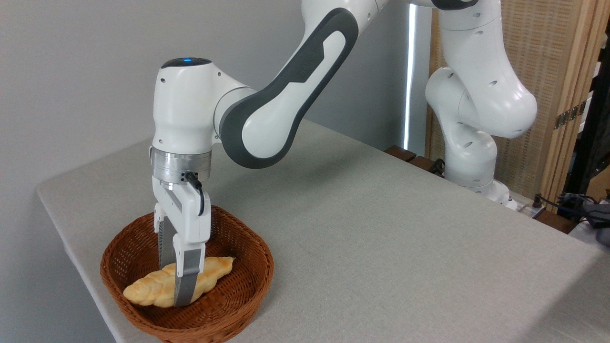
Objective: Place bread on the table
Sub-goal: 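Close the gripper around the middle of the braided loaf, then lift the braided loaf out of the basket and carry it beside the basket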
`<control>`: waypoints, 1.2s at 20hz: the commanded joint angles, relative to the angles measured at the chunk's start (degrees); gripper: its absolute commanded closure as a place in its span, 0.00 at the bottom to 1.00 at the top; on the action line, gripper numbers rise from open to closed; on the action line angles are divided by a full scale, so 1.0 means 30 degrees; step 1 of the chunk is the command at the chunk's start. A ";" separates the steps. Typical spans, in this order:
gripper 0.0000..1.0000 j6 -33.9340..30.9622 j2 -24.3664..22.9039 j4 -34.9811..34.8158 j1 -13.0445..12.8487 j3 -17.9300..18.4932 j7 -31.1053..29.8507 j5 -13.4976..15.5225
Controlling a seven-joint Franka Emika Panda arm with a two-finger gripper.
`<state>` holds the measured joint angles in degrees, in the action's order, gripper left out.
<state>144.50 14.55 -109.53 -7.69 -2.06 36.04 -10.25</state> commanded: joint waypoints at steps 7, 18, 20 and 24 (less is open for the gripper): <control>0.54 0.0436 -0.0249 0.0064 0.0161 0.0131 0.0584 -0.0188; 0.54 -0.0353 -0.1771 0.0064 0.0190 0.0219 0.0321 0.2008; 0.53 -0.0937 -0.2240 0.0064 0.0190 0.0219 0.0379 0.2068; 0.49 -0.2721 -0.3352 0.0035 0.0190 0.0219 0.0437 0.2505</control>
<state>141.09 7.76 -109.02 -7.04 -1.72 37.12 -4.58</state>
